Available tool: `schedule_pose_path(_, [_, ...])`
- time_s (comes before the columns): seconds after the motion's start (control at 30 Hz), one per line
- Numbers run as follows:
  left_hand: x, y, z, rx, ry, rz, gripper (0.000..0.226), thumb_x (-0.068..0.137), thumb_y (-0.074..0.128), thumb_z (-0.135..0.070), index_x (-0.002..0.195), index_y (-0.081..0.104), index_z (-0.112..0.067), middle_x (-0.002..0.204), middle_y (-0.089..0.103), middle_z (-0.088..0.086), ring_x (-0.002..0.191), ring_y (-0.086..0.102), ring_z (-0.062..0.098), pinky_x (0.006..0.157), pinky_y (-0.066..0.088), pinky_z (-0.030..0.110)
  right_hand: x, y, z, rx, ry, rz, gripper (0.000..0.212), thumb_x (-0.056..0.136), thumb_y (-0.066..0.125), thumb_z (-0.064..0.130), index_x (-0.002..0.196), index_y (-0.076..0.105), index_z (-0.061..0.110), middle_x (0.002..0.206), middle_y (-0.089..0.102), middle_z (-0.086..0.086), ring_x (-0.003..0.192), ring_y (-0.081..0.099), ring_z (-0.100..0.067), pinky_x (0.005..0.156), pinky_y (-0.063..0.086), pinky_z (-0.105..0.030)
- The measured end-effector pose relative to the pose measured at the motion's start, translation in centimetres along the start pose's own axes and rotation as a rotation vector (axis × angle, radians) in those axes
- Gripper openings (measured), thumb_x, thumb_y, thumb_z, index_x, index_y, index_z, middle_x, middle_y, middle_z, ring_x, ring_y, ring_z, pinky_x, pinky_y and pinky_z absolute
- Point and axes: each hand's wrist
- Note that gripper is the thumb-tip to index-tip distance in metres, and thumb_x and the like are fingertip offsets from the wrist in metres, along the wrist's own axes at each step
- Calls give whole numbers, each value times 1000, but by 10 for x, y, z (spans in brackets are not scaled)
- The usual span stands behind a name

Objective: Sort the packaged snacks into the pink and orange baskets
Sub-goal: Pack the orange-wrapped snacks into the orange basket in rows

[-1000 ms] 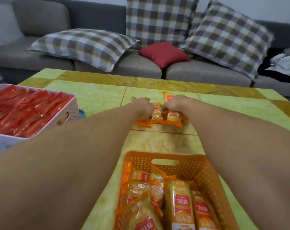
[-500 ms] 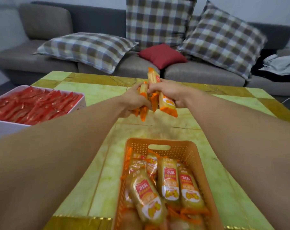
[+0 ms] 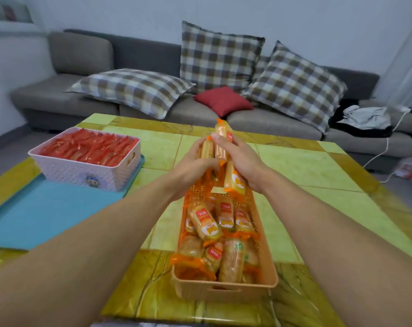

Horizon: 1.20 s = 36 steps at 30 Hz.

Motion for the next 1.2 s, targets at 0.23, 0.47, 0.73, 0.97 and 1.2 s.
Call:
schedule_pose_path(0.23, [-80,15,20,312,129,12,109,54,74,-27,151,28,-42,146,48,5,128,55,24,101,52,48,-101,12,-6,-73,-37,-150,42,85,66,59,115,69,30,104,76,7,97,72,-14,96,54,-47])
schedule_pose_path(0.47, [-112,16,50,1048,114,157,121,59,64,-82,154,-5,-53,169,-3,6,156,-8,27,124,7,53,-133,1,-32,-591,217,-221,91,89,42,76,161,16,27,164,30,-5,149,28,-31,120,27,-48])
schedule_pose_path(0.73, [-105,21,54,703,140,2,79,88,19,-84,157,8,-49,166,13,-17,155,1,7,126,6,48,-118,3,-56,-484,-44,-219,62,98,47,59,153,29,38,156,40,5,142,39,-19,116,34,-43])
schedule_pose_path(0.97, [-78,19,48,593,94,-64,54,102,39,-57,152,40,-36,157,41,-8,144,35,12,114,24,26,-130,24,-50,-772,10,-255,55,102,26,58,148,33,29,141,57,-4,126,53,-32,106,41,-51])
schedule_pose_path(1.2, [-71,26,35,548,24,-142,35,99,52,-47,94,68,-16,83,66,-4,82,60,16,84,47,37,-118,0,-40,-409,147,-147,59,97,49,52,152,32,39,129,61,10,109,61,-12,96,46,-36])
Point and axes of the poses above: each hand's wrist, its own x-axis towards the middle knuckle, its own y-axis out of the palm, z = x × y
